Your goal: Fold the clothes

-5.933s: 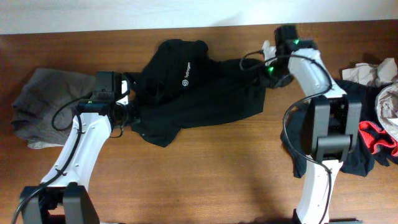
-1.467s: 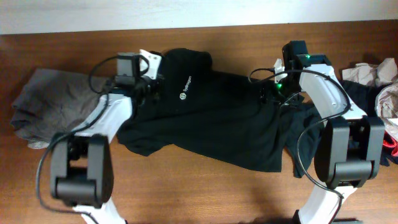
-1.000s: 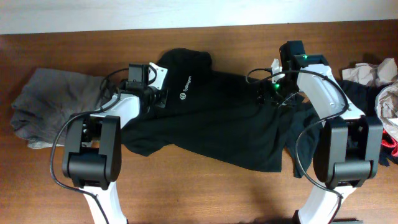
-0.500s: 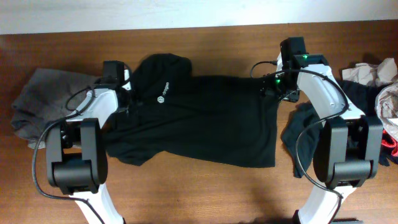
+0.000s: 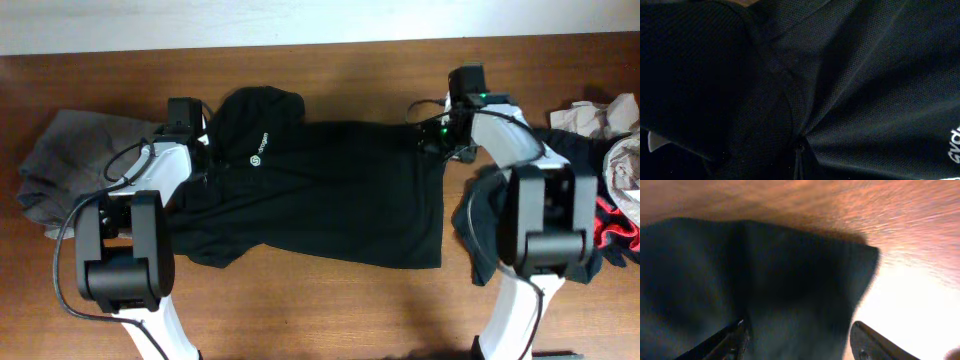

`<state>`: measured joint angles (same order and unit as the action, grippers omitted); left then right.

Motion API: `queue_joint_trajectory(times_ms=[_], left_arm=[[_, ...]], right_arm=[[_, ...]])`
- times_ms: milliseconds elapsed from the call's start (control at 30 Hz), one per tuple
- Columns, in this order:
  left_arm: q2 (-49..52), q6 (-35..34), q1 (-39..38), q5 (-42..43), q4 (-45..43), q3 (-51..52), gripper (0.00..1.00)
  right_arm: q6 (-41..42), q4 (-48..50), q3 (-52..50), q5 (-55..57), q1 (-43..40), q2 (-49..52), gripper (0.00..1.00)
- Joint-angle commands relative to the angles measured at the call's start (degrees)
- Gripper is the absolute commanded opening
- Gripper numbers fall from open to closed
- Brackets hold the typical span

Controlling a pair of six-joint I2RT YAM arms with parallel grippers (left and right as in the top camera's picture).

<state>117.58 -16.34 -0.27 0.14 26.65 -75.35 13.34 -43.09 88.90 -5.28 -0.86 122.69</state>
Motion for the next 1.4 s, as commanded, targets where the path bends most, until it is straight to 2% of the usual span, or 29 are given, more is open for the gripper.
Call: queue_joint_trajectory(times_ms=[0,100,200,300,367,467,767,1000,1167,1267,1333,1367], left_arm=[[4.6,-0.1,0.6,-4.0,2.1,3.4,0.0],[4.6,-0.1,0.6,-4.0,2.1,3.4,0.0],[4.6,-0.1,0.6,-4.0,1.9,3.4,0.0],[4.5,0.4,0.6,-4.0,1.9,3.4,0.0],[4.4,3.6,0.6,-4.0,2.6,2.0,0.0],[3.1,6.5,0.6,-2.4,5.5,-1.2,0.0],[-4.6,8.7,0.4,1.6,11.5,-10.0,0.0],[-9.4,9.9,0.0,1.6,14.1,-10.4,0.0],[-9.5,10.0,0.0,1.6,15.3,-10.4,0.0],[-9.5,10.1,0.0,1.6,15.6,-10.4,0.0],[-9.5,10.3,0.0,1.6,15.7,-10.4,0.0],[-9.5,10.5,0.0,1.6,15.8,-10.4,0.0]], right_arm=[[0.5,1.6,-0.2,-5.5,-2.1,1.4,0.67],[0.5,2.9,-0.2,-8.0,-2.4,1.4,0.66],[-0.2,4.8,-0.2,-10.3,-2.1,1.4,0.56],[-3.8,6.6,-0.1,-16.2,-1.4,1.4,0.3],[-5.2,6.5,0.4,-20.0,-0.6,0.5,0.16],[-7.0,6.5,0.9,-23.2,1.4,-2.4,0.1],[-8.6,6.5,1.2,-20.4,12.6,-12.9,0.08],[-8.2,7.2,1.2,-15.8,25.5,-13.1,0.09],[-8.3,7.3,1.2,-8.1,30.9,-13.0,0.17],[-7.2,6.9,1.2,-5.2,30.8,-13.0,0.19],[-3.4,5.7,1.2,-4.1,29.1,-13.0,0.25],[-1.8,5.0,1.2,-4.2,27.9,-13.0,0.33]])
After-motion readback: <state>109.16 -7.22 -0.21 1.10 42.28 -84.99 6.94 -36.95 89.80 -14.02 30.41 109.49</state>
